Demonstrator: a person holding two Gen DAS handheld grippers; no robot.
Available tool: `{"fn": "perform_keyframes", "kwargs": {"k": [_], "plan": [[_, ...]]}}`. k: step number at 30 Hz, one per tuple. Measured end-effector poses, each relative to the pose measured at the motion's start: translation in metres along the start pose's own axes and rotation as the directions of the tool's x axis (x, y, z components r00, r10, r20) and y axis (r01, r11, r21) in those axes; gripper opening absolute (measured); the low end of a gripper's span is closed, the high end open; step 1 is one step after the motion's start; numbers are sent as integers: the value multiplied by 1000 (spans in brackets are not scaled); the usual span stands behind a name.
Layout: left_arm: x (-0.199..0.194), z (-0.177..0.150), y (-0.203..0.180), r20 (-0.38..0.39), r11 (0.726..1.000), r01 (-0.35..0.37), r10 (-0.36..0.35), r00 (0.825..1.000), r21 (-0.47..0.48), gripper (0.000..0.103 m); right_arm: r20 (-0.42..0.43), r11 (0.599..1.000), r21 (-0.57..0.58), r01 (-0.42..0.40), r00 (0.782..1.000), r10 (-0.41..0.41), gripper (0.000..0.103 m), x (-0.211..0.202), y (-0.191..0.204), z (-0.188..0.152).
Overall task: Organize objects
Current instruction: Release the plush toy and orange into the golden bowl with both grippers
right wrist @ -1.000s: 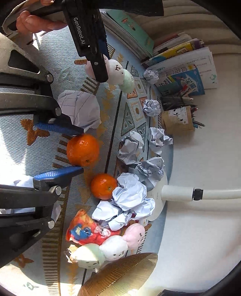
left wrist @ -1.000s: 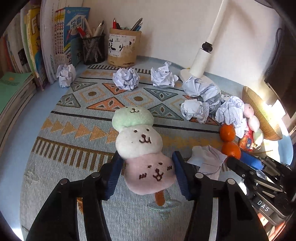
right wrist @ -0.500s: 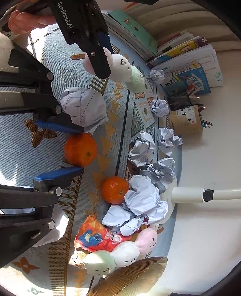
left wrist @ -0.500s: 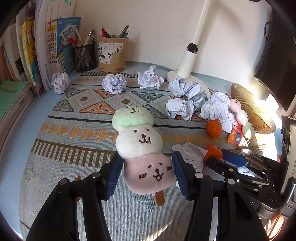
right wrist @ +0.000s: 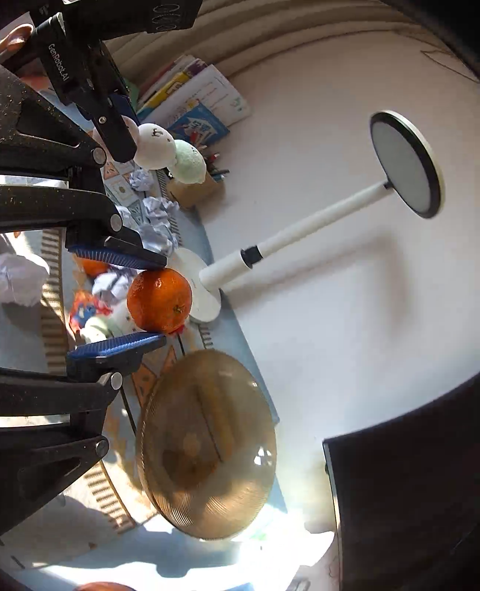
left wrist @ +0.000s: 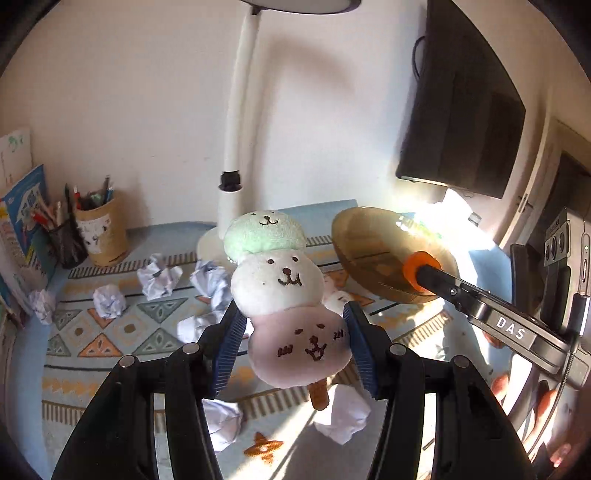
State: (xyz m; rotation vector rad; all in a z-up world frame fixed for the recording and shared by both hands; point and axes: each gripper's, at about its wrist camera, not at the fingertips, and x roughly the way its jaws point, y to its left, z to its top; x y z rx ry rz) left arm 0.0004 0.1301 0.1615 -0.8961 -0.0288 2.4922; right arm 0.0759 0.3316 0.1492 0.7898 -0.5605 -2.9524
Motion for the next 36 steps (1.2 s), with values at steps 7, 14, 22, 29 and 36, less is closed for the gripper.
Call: {"fn": "perform_keyframes", "kwargs": {"k": [7,14,22,29,36], "plan": [[114,40,-81,-147,980,199,-195,970,12,52,-60,971,28,236,970,-234,34,15,-97,26],[162,42,-117,-154,992,99,-86,984,83,61,-113,963,35,269,958,-263,34,42,-126,24],[137,43,-93,-115,992,121,-118,986,17,82,-68,972,59,226,973,-222,64,16,-124,20],[34,15,-37,32,994,91,-89,995,-65,82,-19,997,-15,78,997,-79,65,-12,-60,7],[-67,-37,47,208,972,-148,185,960,-182,102,36,986,-166,-26,999,32,70,-21,30,-30]]}}
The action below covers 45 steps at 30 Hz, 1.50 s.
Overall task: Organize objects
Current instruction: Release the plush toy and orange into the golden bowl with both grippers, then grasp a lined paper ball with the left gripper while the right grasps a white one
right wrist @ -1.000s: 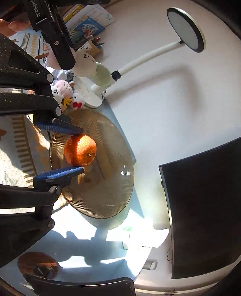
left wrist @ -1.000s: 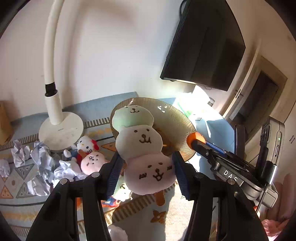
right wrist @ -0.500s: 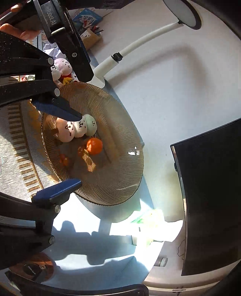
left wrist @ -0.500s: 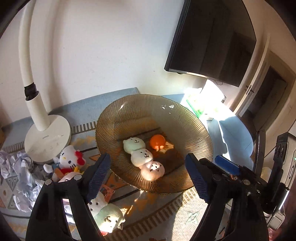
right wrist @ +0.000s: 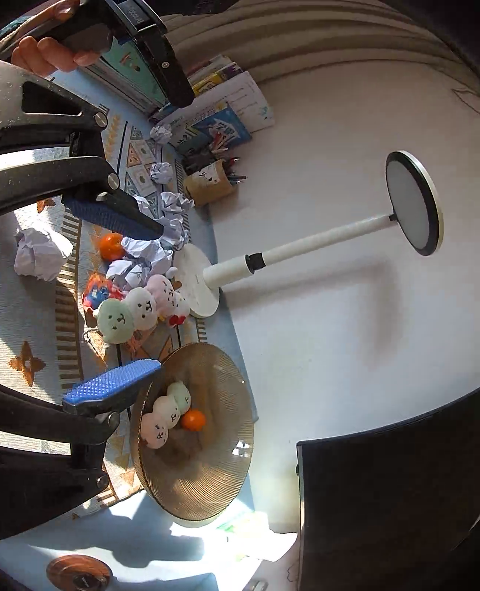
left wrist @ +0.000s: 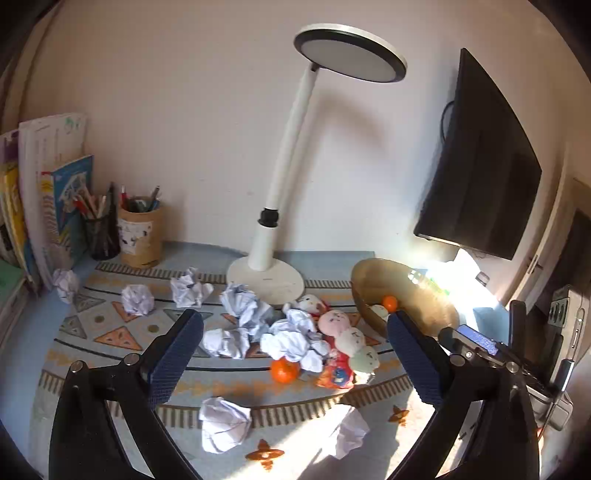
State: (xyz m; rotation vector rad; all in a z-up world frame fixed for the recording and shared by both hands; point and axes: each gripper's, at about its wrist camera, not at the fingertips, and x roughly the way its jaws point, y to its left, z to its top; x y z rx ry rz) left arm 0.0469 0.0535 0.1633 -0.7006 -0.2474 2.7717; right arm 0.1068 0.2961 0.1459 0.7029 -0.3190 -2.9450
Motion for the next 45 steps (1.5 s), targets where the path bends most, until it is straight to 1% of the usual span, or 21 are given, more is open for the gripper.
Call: {"fn": "perform_keyframes", "kwargs": {"k": [1,2,4,6,9,11,12,13,14,16,18,24,28,31,33,35,37,38,39,42,45], "plan": [[-5,-6,14,15,999,-51,51,999,-2,102,10,1000,-6,8,1000,-8,81,2,6,-7],[-6,-13,28,22,995,-102,102,995,4,102,12,1000,-5,10,1000,-10,85,7,8,-15],[2,-31,53,7,979,-203,203,979,23,102,2,1000,4,29,1000,-29,87,22,7,-33],[18,-48,75,-35,970,-244,244,969,16,102,-54,997,22,79,996,-78,87,44,-3,-47],[37,-68,96,-86,976,-218,215,973,-25,102,-90,994,31,100,991,-97,87,58,-9,-59],[43,-76,97,-83,977,-210,207,975,-37,102,-115,990,15,141,984,-139,87,65,-9,-62],[46,-81,96,-75,976,-216,213,974,-27,102,-128,989,14,149,981,-146,87,69,-9,-62],[52,-86,94,-100,971,-237,235,967,-8,102,-140,988,11,155,979,-152,87,72,-9,-63],[55,-86,90,-125,972,-232,233,965,17,102,-156,987,7,162,975,-159,87,76,-10,-64],[52,-89,85,-108,978,-205,209,972,45,102,-171,985,2,170,971,-167,87,82,-9,-64],[50,-90,82,-105,978,-199,204,973,54,102,-175,986,-1,168,971,-166,87,84,-8,-65],[51,-92,92,-129,981,-191,191,973,7,102,-162,991,7,134,978,-131,87,76,-10,-66],[52,-93,89,-134,981,-193,194,972,23,102,-172,993,15,118,978,-114,87,78,-11,-66],[53,-93,87,-143,981,-189,192,971,36,102,-180,997,15,77,981,-73,87,77,-11,-66],[56,-94,85,-164,983,-178,184,969,50,102,-199,1000,5,6,980,-5,87,79,-7,-67],[64,-95,81,-209,984,-159,173,963,80,102,-238,996,-20,-83,968,76,87,83,0,-69],[74,-98,74,-264,984,-125,155,952,128,102,-287,984,-52,-171,946,149,87,89,11,-73],[78,-100,70,-286,982,-109,151,946,156,102,-304,981,-73,-181,941,151,87,91,16,-75],[80,-102,64,-299,977,-104,157,941,187,102,-314,980,-99,-171,940,132,87,93,21,-76],[82,-108,49,-293,955,-118,199,935,274,102,-343,977,-160,-138,936,77,87,99,33,-83],[86,-112,42,-311,941,-115,219,925,319,101,-364,968,-170,-185,925,113,87,98,38,-86]]}}
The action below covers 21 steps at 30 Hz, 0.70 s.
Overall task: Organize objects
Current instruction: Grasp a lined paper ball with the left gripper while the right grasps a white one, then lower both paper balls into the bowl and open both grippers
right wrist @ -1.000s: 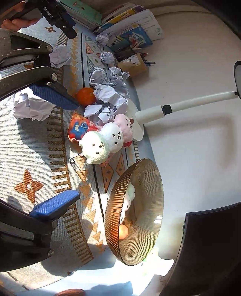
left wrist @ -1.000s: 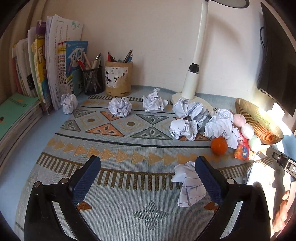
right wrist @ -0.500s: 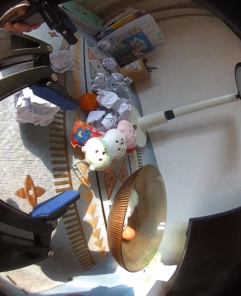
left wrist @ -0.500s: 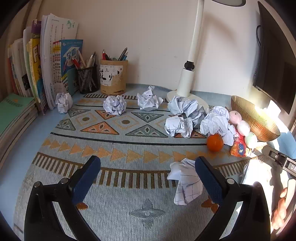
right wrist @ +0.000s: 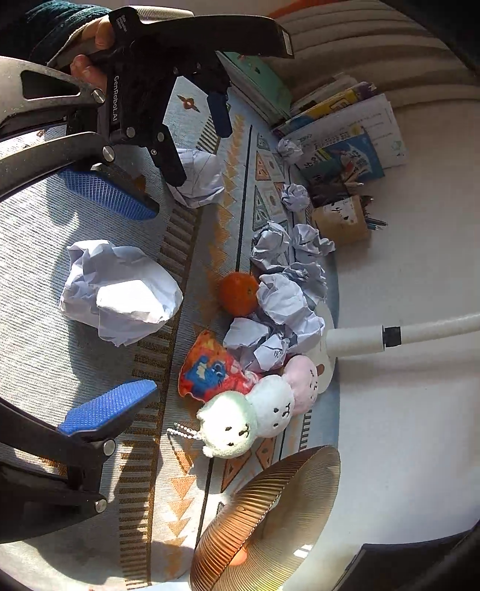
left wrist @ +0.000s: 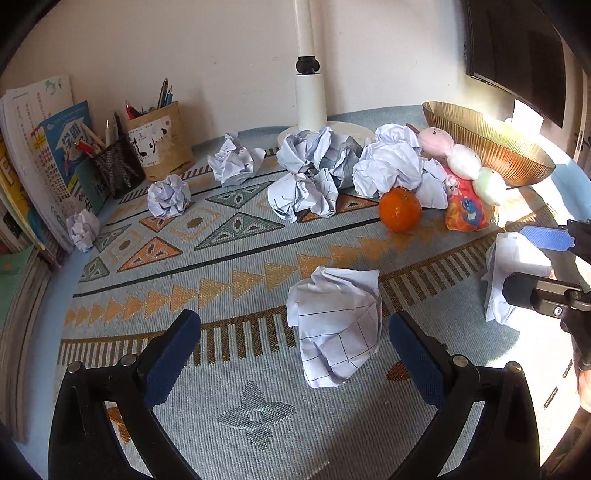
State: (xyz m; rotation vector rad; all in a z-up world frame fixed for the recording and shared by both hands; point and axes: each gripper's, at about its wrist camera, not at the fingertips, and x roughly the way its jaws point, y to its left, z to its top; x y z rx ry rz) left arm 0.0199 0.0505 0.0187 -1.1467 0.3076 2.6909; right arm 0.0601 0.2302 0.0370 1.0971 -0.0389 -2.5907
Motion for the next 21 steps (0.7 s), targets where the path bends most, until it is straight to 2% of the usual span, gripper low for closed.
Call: {"fn": "perform_keyframes", "kwargs": {"k": [1,3,6,8,9,10,13,16,19,21], "plan": [[3,0,-1,-15,1000,0,0,1000,4,99,-12,1000,-5,-20,1000,19,87,1,0,0],[8,1,0,-47,1000,24,-24,999,5,76,-55,999,2,-41,998,41,87,7,-1,-2],[9,0,3,-60,998,60,-61,996,-7,52,-116,998,32,-52,992,56,87,17,-4,-2],[9,0,5,-58,998,62,-63,996,-18,51,-92,999,25,-43,995,45,71,13,-3,-2],[7,0,5,-49,998,57,-58,997,-21,50,-82,999,15,-50,995,52,52,11,-1,-2],[5,0,5,-38,998,57,-58,998,-22,49,-71,999,6,-54,996,54,48,9,1,-2],[-1,0,4,-2,999,39,-40,999,-19,49,-16,1000,-14,-24,1000,23,47,-1,6,-3],[-5,3,-1,14,1000,16,-16,1000,-9,49,38,999,-10,-33,999,34,47,-14,4,-3],[-17,16,-10,41,996,84,-83,996,-22,49,59,999,43,-14,998,11,47,-25,-13,0],[-31,36,-22,81,993,121,-120,990,-14,49,97,996,82,30,995,-38,47,-44,-33,5]]}}
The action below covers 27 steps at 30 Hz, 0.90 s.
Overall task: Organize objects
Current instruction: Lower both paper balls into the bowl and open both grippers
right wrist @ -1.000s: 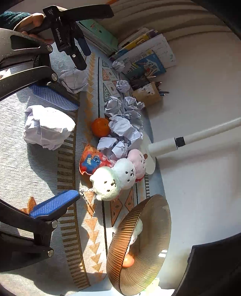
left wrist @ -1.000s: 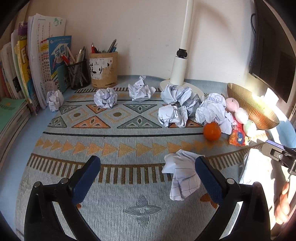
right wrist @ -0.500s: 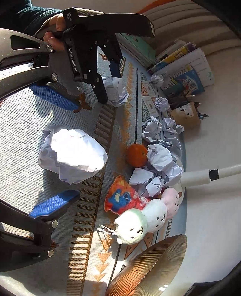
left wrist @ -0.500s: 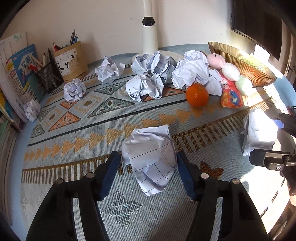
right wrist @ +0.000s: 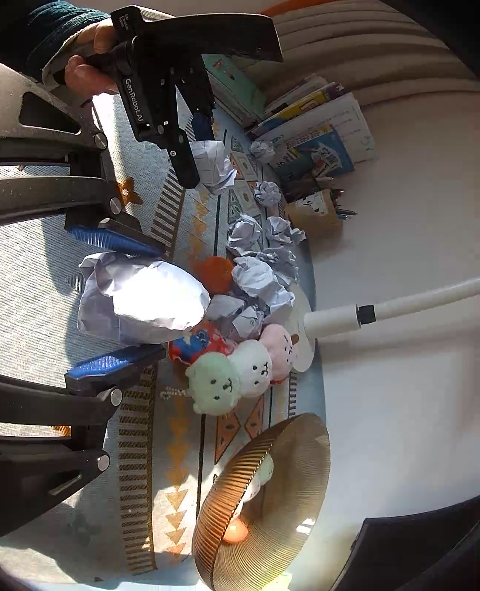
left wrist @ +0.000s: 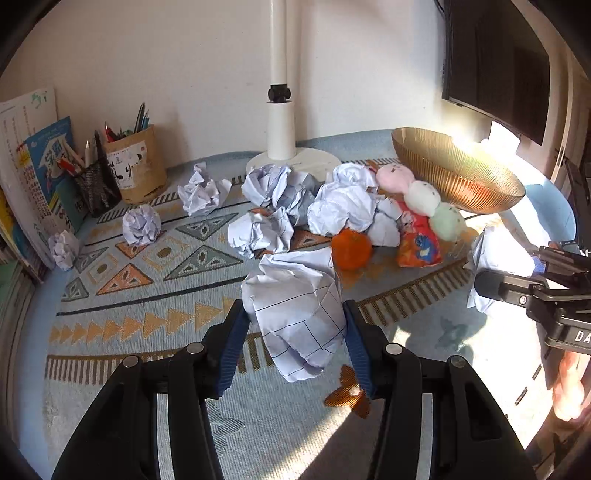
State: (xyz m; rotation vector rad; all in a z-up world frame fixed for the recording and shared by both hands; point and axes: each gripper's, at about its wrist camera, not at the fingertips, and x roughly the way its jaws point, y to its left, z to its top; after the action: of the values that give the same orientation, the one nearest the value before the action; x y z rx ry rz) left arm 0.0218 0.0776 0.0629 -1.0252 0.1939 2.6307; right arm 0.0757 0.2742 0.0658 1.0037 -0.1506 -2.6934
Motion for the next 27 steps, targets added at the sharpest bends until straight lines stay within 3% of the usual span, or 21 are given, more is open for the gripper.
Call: {"fn": "perform_keyframes", "kwargs": {"k": [2,5,9,13,18,20,22,23,24,27], "plan": [[-9,27,-19,41,999,52,-53,998,14,49,61,997,38,70,995,-72,47,-22,-22,14],[-12,73,-55,86,991,129,-131,988,30,49,154,973,170,156,971,-183,47,-57,-66,40],[6,130,-107,115,976,211,-216,970,53,49,178,887,368,279,915,-361,48,-87,-129,65],[46,168,-149,76,961,272,-276,958,57,49,130,856,422,299,914,-383,48,-79,-170,79],[84,181,-183,51,961,264,-268,962,76,50,62,847,391,360,908,-415,49,-55,-185,89],[93,182,-189,57,959,274,-278,959,74,58,39,843,396,365,910,-412,63,-47,-191,91],[97,183,-190,63,961,270,-274,960,66,79,28,822,419,385,900,-436,66,-45,-199,88],[98,184,-187,59,957,285,-288,956,54,95,32,823,428,373,904,-426,66,-45,-203,86],[98,184,-184,64,952,303,-305,950,38,100,34,824,439,357,910,-412,66,-45,-207,83],[91,182,-172,69,947,322,-322,944,11,100,33,826,429,365,908,-418,66,-48,-206,76]]}}
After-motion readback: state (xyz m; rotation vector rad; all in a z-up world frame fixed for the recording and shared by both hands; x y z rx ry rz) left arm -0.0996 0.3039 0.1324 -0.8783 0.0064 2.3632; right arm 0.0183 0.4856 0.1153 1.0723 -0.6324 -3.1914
